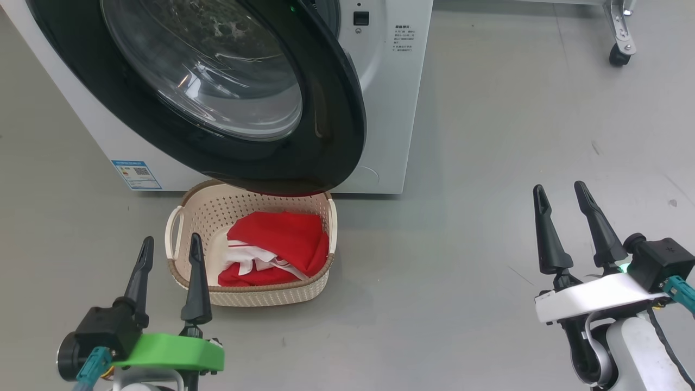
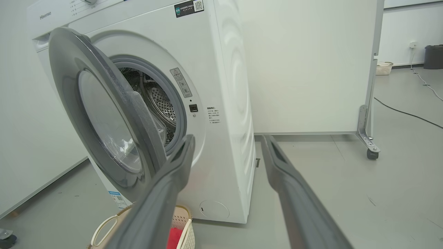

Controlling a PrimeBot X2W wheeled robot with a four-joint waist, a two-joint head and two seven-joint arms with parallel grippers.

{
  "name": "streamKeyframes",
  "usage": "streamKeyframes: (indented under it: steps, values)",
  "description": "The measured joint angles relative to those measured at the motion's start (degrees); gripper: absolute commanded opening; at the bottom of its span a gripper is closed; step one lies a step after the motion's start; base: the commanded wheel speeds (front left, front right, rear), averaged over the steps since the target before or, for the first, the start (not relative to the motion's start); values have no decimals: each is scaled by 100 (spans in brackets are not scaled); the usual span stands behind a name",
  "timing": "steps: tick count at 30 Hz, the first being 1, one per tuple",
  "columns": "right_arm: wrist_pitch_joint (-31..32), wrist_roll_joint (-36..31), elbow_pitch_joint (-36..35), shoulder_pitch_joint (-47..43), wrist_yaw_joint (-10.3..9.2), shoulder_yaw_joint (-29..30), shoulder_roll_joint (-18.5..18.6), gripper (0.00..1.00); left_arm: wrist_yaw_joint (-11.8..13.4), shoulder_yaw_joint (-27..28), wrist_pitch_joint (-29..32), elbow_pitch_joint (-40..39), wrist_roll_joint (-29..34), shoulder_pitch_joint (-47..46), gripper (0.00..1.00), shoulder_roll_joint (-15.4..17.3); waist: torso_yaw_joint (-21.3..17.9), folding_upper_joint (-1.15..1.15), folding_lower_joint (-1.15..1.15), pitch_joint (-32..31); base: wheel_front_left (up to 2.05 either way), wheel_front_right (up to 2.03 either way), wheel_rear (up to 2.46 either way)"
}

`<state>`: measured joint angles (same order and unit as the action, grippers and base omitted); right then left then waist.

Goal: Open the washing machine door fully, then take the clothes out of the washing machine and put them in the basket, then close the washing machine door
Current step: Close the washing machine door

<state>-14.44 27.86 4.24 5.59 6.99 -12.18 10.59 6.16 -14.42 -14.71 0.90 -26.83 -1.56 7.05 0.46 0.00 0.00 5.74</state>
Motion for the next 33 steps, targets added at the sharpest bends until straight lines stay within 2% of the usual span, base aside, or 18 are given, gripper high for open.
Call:
streamKeyframes:
  steps: [33]
  values:
    - [0, -29, 11, -25, -1, -81, -2, 100, -343, 281, 0, -7, 347, 194, 100, -222, -35, 0, 0, -52, 0, 0, 0]
